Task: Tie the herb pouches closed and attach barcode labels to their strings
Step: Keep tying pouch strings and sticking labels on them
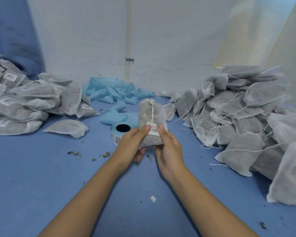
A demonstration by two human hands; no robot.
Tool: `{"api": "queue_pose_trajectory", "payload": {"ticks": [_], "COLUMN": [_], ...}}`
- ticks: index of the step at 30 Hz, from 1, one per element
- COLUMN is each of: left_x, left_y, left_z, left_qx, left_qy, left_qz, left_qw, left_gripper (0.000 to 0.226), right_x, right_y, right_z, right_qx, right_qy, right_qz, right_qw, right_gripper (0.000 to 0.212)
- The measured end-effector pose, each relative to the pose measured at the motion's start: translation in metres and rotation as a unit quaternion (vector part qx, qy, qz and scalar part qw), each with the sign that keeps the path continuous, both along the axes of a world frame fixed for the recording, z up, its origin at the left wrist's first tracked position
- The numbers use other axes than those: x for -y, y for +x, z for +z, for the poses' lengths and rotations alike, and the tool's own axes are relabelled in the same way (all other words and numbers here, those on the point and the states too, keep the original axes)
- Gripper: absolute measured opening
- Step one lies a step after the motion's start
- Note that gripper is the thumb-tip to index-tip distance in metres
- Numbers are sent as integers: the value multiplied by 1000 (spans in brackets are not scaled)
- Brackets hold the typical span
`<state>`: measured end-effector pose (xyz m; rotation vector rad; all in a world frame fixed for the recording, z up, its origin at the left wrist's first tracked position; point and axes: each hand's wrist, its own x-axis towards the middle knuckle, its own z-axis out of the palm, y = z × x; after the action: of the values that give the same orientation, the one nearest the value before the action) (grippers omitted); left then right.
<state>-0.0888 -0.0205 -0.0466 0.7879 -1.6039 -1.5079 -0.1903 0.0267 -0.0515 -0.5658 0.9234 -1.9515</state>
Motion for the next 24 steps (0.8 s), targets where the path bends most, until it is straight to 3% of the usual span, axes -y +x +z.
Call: {"api": "queue_pose_trajectory", "payload": {"ticks": [2, 4, 5, 8, 11, 17, 20, 22, 24], "left_x": [0, 3, 5, 16, 16, 6, -4, -12, -18], "left_y": [-1, -2, -2, 5, 8, -2, -9, -15, -22], "left_z": [3, 10, 16, 23, 25, 16, 18, 17, 16], "left_qx": [-52, -185, -271, -412, -374, -247, -186, -139, -93], "left_qy": [37, 87, 117, 181, 155, 79, 42, 15, -6], "left_qz": [18, 49, 52, 57, 50, 26, 11, 5, 1], "left_qw": [998, 978, 954, 891, 913, 965, 982, 990, 996], "left_gripper": [21, 7, 11, 75, 91, 70, 56, 46, 38], "right_x": [1, 1, 1, 1, 1, 2, 1, -2, -4], "right_y": [-2, -4, -5, -8, -9, -11, -17, -24, -33], "right_z": [-1, -2, -3, -4, -4, -6, -8, -7, -6], "right_qx": [12, -3, -12, -8, 4, -11, -206, -358, -448], "right_qy": [14, 49, 66, 88, 88, 76, 123, 128, 128], "right_qz": [-4, -14, -17, -19, -12, -35, -119, -182, -232], "right_qw": [1000, 999, 998, 996, 996, 996, 963, 907, 854], "right_gripper": [23, 23, 24, 22, 13, 11, 23, 31, 33]}}
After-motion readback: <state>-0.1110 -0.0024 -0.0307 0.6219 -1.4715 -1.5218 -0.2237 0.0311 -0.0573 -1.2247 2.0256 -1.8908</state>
